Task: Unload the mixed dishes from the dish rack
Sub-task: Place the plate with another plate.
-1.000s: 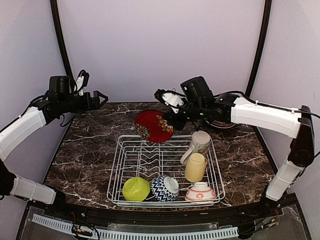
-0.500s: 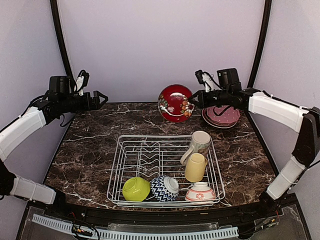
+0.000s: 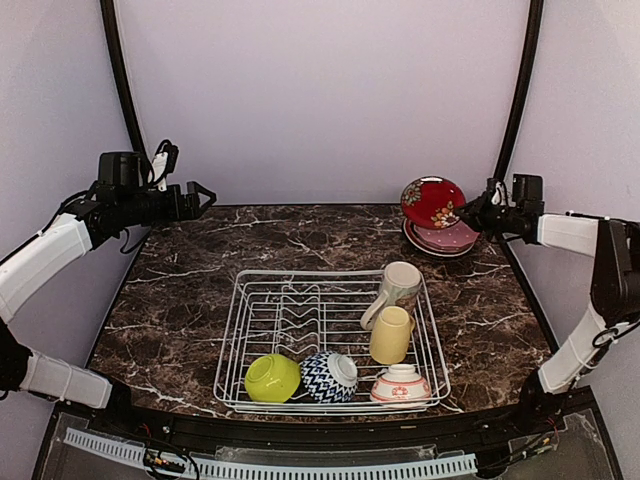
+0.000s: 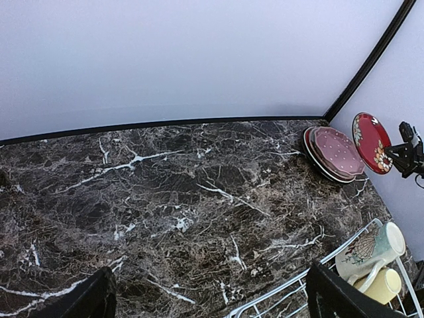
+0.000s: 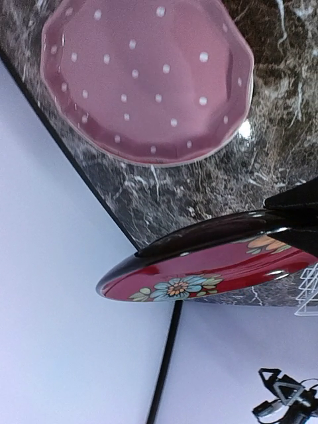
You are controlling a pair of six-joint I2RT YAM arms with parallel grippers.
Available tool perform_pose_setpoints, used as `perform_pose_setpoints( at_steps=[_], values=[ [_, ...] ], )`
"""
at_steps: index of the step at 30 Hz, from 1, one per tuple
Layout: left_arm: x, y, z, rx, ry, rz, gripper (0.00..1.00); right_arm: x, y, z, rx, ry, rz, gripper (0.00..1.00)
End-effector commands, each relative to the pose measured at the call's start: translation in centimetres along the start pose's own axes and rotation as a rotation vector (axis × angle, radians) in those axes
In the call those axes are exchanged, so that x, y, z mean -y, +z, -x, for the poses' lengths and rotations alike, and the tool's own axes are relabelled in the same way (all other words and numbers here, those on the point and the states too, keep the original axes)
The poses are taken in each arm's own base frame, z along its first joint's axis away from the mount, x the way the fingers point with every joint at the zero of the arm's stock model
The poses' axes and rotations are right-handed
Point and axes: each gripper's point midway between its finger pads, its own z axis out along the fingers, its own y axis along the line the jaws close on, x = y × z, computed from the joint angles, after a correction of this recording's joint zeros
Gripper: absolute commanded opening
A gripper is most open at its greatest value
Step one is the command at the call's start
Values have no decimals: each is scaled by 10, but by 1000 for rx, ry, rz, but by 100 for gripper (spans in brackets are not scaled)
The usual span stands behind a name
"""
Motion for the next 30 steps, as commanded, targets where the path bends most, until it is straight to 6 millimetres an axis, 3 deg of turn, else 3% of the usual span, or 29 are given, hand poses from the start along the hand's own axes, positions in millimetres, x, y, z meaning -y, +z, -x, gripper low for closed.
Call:
perform_pose_setpoints(
  at_steps=[1,6,11,22,30],
  values=[
    [4,-2,-4,-4,-9,-17,99,24,-14,31,120,94,-65,0],
    [3,0,-5,-9,-11,-16,99,65,-20,45,169,156,-189,0],
    [2,1,-6,-11,-11,-15,99,89,-20,56,188,165,-274,0],
    [3,2,-6,-14,-14,-17,99,104,1,61,112,122,-288,0],
    [3,2,-7,-16,-14,-18,99,106,14,59,61,102,-253,9]
  ],
)
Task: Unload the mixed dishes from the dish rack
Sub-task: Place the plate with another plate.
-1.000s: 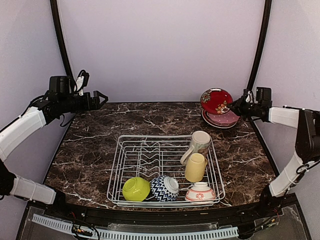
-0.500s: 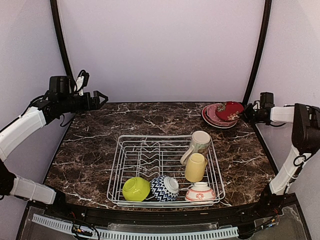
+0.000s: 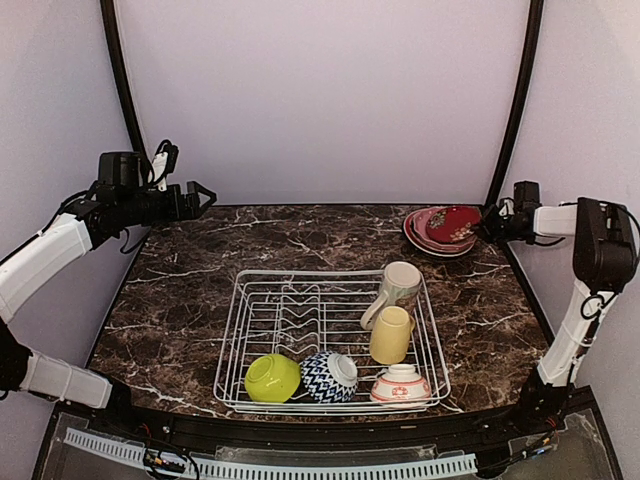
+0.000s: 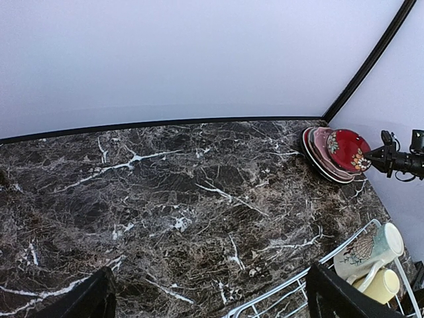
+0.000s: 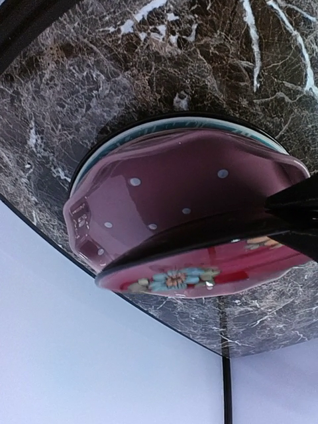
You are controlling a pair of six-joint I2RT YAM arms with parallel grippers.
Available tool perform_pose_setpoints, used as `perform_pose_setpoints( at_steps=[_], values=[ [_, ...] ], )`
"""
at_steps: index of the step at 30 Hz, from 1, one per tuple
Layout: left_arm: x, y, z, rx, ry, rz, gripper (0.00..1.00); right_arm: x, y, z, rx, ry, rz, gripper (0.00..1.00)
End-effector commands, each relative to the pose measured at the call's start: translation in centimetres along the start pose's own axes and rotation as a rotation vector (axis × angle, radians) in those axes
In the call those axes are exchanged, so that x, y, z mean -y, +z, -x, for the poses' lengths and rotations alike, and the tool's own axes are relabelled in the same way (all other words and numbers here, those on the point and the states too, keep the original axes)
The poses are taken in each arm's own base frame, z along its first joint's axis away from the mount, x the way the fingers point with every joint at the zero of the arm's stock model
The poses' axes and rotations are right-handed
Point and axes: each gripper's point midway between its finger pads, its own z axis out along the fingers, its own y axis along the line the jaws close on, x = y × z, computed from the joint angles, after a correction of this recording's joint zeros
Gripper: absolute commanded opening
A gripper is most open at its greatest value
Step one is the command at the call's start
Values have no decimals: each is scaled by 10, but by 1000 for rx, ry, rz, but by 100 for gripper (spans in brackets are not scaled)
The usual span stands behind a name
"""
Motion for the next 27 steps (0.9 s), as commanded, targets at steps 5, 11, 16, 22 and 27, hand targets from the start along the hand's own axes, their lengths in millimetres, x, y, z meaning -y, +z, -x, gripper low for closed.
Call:
perform_pose_setpoints(
  at_steps=[5,11,16,22,27],
  values=[
    [3,2,-8,-17,-10,-17,99,-24,1,8,-14,-90,92,21],
    [4,2,-7,-16,-9,-20,99,-16,-7,6,-11,-131,29,36],
    [5,1,-7,-15,-7,-22,99,-12,-19,4,11,-171,-14,48],
    [7,0,-6,-10,-3,-26,99,-11,-34,1,33,-216,-46,62],
    [8,-1,-5,-9,-3,-29,99,-21,-43,-10,29,-276,-29,74]
  ],
)
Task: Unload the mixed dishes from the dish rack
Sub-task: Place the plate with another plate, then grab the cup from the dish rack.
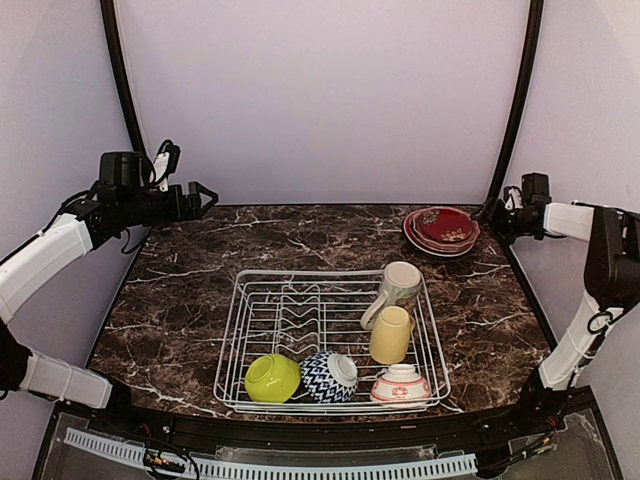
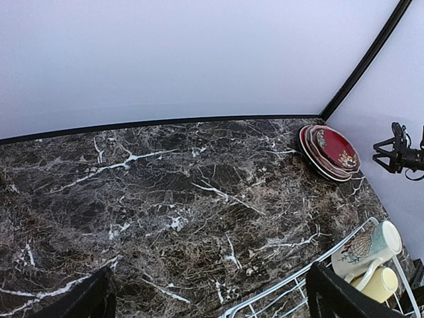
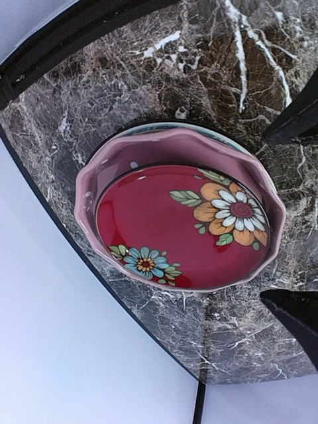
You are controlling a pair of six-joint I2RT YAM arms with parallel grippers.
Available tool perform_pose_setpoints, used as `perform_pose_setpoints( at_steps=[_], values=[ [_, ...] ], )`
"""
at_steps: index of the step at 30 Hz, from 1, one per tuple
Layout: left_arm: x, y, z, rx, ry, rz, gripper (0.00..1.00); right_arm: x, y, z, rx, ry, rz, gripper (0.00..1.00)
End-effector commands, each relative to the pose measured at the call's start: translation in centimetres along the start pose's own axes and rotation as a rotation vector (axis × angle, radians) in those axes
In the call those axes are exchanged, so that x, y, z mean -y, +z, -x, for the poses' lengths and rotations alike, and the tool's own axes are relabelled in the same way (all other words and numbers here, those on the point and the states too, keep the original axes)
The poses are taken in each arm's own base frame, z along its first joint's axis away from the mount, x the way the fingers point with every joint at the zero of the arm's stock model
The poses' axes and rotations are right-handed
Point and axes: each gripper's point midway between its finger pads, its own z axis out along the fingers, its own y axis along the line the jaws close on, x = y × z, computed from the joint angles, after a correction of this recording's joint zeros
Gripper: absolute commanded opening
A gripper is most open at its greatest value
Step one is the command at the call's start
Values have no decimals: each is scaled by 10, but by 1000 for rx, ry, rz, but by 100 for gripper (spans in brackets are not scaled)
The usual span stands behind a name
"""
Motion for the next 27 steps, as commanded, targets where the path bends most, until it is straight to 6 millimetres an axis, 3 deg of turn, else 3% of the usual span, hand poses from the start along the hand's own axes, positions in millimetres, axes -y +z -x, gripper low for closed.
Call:
perform_pose_setpoints(
  at_steps=[1,8,11,17,22,27],
  values=[
    [6,-1,-5,-7,-5,-25,99,-12,-9,-10,-2,-88,7,76],
    [6,-1,-5,-6,-5,-25,99,-49,-12,-31,-35,-261,-11,84],
    [5,0,-5,-9,-5,-23,99,-79,-16,-46,-52,-356,13,87],
    [7,4,-10,-26,-15,-33,99,-140,-44,-81,-54,-564,108,98],
    [10,8,-13,-40,-21,-48,99,-185,-74,-118,-93,-700,247,99],
    [10,4,-10,-22,-3,-37,99,-211,-93,-154,-165,-826,316,99]
  ],
)
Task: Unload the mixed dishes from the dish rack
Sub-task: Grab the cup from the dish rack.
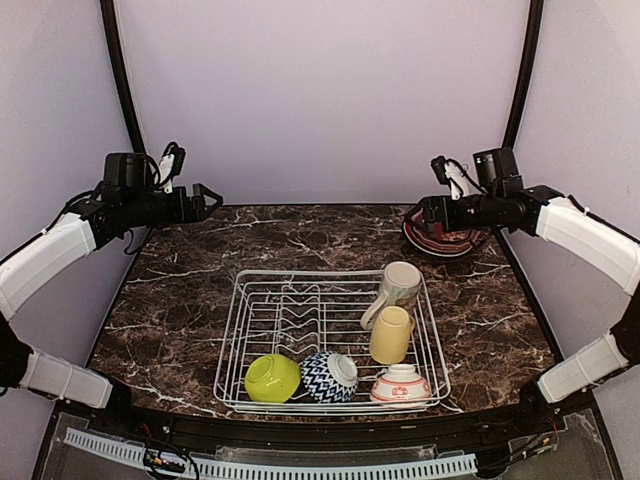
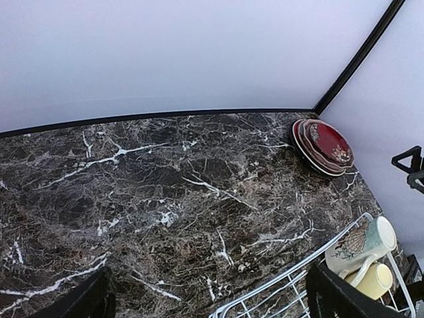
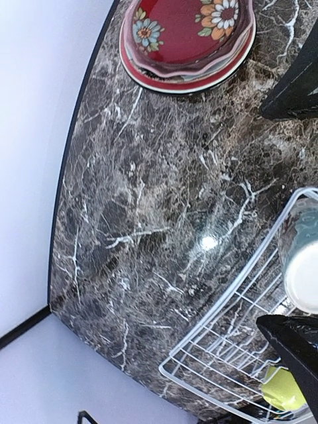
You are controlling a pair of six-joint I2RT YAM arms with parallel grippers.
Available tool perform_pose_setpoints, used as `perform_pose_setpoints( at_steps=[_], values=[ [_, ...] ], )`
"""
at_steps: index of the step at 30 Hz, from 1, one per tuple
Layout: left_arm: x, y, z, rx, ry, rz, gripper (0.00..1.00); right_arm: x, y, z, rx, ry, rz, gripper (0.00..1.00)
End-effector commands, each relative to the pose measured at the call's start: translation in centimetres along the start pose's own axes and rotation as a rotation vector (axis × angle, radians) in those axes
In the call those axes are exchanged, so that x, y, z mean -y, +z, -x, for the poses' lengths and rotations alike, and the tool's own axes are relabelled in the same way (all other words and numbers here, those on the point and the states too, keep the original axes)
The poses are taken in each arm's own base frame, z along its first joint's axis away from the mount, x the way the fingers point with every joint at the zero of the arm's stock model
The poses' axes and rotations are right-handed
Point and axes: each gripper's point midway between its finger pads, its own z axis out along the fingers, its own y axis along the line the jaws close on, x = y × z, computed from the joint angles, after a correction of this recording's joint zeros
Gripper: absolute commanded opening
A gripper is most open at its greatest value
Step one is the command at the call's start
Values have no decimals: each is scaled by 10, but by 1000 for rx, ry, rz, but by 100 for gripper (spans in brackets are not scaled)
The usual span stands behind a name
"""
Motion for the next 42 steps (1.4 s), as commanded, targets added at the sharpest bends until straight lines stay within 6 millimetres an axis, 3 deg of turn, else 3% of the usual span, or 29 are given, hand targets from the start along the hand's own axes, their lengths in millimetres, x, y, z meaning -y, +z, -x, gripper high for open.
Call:
perform_pose_setpoints(
  at_steps=[1,7,10,15,18,19,22,24,31,38,42],
  values=[
    [0,-3,-3,6,11,11,99,-37,-7,-10,-66,-132,63,99],
    [-6,1,-7,-11,18,35,99,-90,-13,-28,-149,-263,143,99],
    [-5,2,-8,-15,18,34,99,-120,-13,-48,-204,-305,220,99],
    [-6,4,-10,-23,16,32,99,-139,2,-87,-297,-344,209,99],
    [-5,4,-10,-24,17,32,99,-135,6,-89,-306,-352,145,99],
    [-5,4,-10,-24,17,32,99,-124,9,-86,-308,-343,71,99],
    [-3,4,-10,-26,14,23,99,-61,10,-75,-348,-305,-295,99],
    [-3,4,-11,-27,16,22,99,-47,12,-79,-413,-286,-361,99],
    [-2,4,-10,-29,17,21,99,-43,23,-95,-479,-220,-365,99],
    [3,3,-9,-29,9,1,99,-52,27,-112,-499,-147,-280,99],
    [6,4,-10,-33,3,-19,99,-45,34,-117,-502,-88,-329,92]
  ],
)
